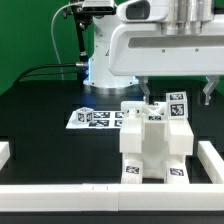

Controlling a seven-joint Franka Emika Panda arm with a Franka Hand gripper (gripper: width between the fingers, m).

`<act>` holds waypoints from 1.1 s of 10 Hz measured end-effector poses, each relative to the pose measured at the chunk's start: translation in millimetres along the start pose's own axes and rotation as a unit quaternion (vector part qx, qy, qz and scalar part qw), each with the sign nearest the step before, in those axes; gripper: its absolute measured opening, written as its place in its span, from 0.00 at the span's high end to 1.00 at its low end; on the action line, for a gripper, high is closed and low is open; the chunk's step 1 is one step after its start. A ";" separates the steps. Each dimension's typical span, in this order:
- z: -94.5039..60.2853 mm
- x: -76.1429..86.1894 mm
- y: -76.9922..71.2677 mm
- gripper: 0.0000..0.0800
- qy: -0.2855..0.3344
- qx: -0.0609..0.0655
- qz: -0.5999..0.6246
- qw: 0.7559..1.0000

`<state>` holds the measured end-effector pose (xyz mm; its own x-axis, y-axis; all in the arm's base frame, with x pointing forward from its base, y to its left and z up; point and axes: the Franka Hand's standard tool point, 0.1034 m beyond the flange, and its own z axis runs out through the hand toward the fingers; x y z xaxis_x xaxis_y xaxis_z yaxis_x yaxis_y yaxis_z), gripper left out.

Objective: Assemble chair

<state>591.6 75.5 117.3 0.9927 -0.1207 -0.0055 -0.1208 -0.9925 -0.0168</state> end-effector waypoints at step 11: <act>1.3 -1.0 0.1 0.65 -0.003 -0.001 0.257 0.966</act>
Offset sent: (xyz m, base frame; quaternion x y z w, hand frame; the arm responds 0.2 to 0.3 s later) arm 0.0000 0.0000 0.0000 0.0000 0.0000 0.0650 0.9979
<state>590.6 75.5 116.0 0.8014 -0.5978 -0.0179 -0.5980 -0.8014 -0.0089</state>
